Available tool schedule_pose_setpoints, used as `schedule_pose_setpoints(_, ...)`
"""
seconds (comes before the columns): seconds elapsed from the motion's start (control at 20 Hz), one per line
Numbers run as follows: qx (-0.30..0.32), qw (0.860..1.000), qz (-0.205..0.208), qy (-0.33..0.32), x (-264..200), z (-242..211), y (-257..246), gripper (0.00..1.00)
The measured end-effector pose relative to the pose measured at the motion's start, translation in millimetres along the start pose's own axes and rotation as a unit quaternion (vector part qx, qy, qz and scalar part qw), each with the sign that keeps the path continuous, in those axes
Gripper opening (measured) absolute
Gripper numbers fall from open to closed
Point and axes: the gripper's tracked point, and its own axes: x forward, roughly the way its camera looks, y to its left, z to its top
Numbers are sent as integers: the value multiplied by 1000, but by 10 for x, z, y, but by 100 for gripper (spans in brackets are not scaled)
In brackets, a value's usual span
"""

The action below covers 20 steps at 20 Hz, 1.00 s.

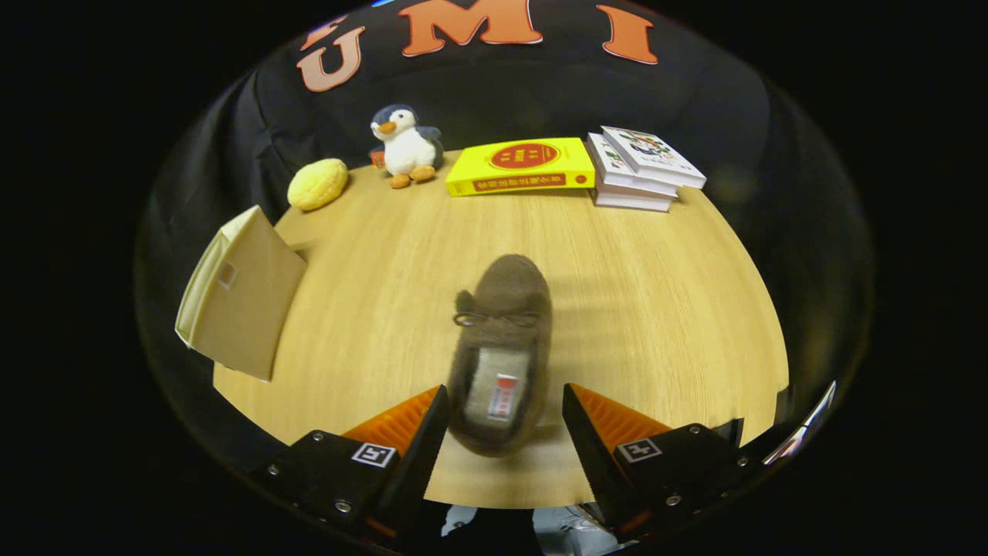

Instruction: Open the storage box then place both shoes into the box .Put the left shoe in first, then the right shoe, with the right side of both shoes facing outward in a uniform manner.

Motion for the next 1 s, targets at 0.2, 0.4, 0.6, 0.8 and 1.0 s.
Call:
schedule_pose_setpoints(0.2,0,1000,-2,-22,406,113,-149,80)
schedule_pose_setpoints(0.4,-13,998,-26,-59,753,288,-258,68)
schedule_pose_setpoints(0.6,-19,997,-31,-62,943,292,-217,48)
schedule_pose_setpoints(0.8,21,998,-35,-37,876,270,-184,9)
schedule_pose_setpoints(1.0,70,997,-9,-15,637,309,77,6)
